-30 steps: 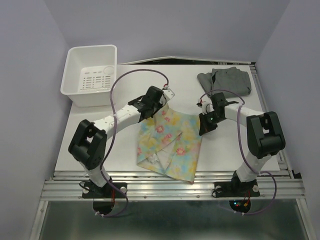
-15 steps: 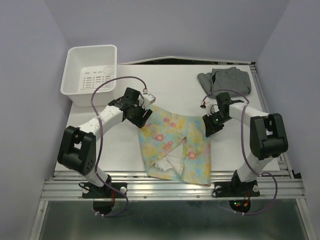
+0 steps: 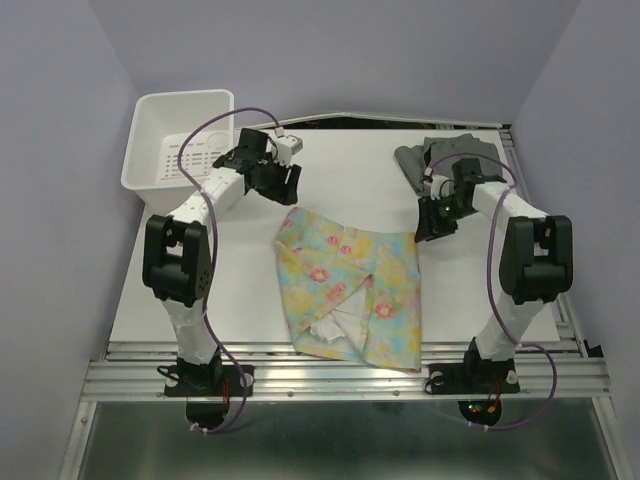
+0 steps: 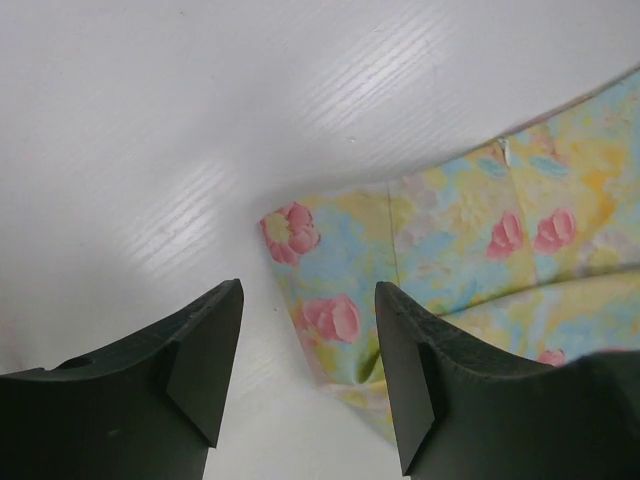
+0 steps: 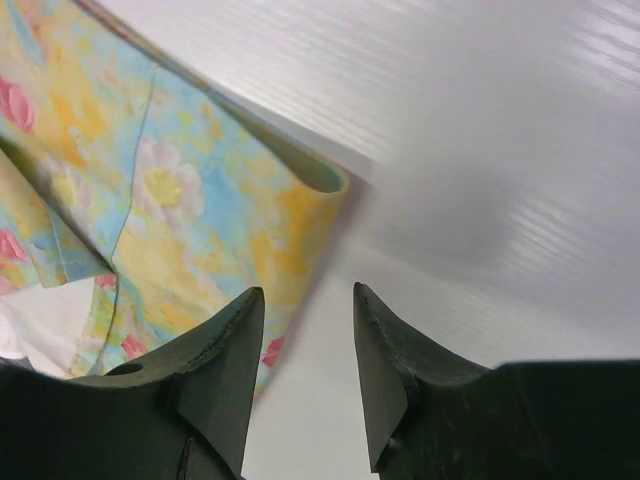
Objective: Fold and stack the skirts
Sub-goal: Flatten the skirt out
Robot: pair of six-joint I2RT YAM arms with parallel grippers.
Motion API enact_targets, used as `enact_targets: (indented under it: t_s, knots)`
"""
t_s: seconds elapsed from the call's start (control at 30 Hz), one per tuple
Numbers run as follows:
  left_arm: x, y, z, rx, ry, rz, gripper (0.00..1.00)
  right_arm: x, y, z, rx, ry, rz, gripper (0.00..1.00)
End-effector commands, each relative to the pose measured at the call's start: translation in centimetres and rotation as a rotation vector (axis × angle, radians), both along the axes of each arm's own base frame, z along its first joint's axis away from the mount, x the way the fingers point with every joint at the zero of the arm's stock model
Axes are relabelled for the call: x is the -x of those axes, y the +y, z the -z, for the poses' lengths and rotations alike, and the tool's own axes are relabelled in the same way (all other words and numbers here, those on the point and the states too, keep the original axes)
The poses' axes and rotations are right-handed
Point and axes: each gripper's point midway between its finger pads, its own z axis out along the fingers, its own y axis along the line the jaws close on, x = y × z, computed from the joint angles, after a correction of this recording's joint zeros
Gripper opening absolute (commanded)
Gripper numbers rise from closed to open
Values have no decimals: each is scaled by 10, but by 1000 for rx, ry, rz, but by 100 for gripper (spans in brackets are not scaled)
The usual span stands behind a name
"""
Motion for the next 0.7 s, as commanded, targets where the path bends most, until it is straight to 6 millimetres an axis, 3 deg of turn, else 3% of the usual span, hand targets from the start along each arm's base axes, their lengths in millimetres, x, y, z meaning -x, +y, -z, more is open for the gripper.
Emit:
enact_targets:
  t_s: [0.0, 0.23, 0.47, 0.57, 0.67]
  knots:
    - [-10, -7, -3, 56, 53, -16, 66, -12, -4, 0, -75, 53, 93, 45]
    - [-20, -13, 46, 63, 168, -48, 66, -11, 14, 20, -193, 147, 130, 45]
    - [-17, -11, 75, 43, 239, -68, 63, -8, 22, 37, -250, 193, 141, 45]
    - [-16, -11, 85, 39, 263, -72, 58, -7, 22, 44, -244, 200, 145, 41]
    - [-21, -15, 82, 57, 257, -50, 38, -10, 20, 45, -236, 189, 146, 24]
